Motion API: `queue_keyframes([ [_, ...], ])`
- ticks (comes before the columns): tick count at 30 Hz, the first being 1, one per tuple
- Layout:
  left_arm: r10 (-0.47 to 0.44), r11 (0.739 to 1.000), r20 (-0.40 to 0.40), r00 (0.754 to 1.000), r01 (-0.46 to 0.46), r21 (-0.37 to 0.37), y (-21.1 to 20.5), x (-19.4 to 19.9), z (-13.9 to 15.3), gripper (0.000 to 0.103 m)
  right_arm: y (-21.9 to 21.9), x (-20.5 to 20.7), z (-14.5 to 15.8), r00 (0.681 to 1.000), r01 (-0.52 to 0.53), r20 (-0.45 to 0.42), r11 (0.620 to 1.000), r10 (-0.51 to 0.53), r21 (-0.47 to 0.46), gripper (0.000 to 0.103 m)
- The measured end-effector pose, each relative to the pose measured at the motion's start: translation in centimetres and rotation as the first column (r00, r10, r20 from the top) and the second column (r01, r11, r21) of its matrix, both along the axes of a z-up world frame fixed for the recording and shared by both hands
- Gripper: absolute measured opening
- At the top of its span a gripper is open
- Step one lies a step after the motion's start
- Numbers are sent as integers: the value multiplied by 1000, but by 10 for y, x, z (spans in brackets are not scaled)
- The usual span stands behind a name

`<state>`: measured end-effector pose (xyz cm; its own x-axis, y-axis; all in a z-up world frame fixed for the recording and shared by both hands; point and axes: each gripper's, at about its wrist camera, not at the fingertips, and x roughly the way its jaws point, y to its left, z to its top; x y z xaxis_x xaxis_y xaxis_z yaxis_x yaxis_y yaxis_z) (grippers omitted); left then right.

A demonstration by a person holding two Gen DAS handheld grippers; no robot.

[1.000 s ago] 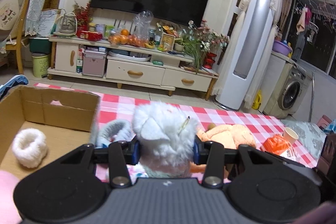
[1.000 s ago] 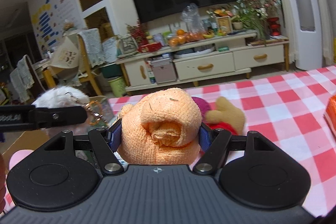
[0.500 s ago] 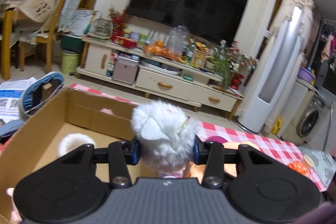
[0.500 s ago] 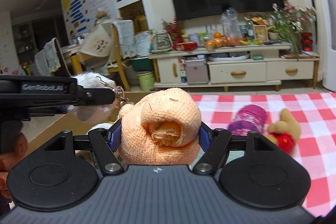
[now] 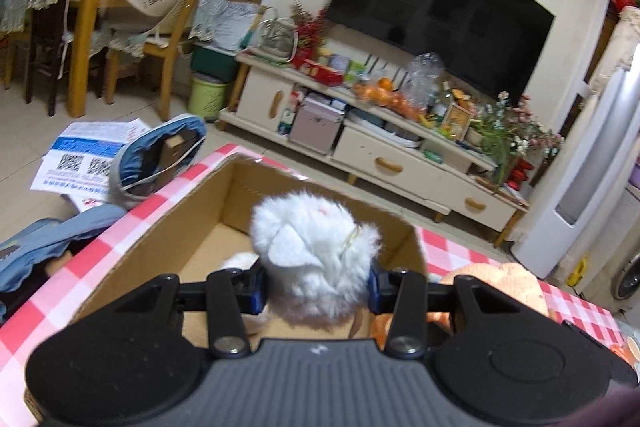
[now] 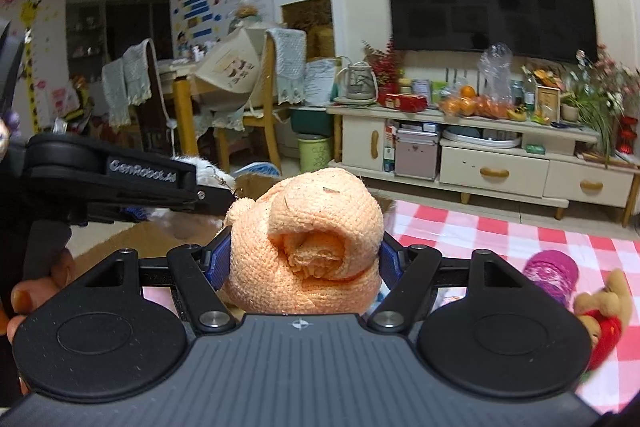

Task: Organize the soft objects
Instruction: 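Carry the white pompom plush and orange towel roll over the cardboard box, then open both grippers to drop the pompom plush and towel roll into the box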

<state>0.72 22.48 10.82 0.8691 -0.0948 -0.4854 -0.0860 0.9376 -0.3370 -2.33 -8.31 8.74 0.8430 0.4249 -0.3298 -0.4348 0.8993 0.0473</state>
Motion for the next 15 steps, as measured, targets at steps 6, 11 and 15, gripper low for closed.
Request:
queue_keyframes([
  [6,31,999,-34,999,-31,14,9,2,-6,43,0,3,-2,1000,-17,-9,999,17,-28,89],
  [11,53,998,-63,997,-51,28,10,5,-9,44,-1,4,2,1000,-24,-18,999,24,-29,93],
  [15,76,997,-83,994,-73,35,12,7,-10,47,1,4,3,999,-33,-21,999,33,-19,99],
])
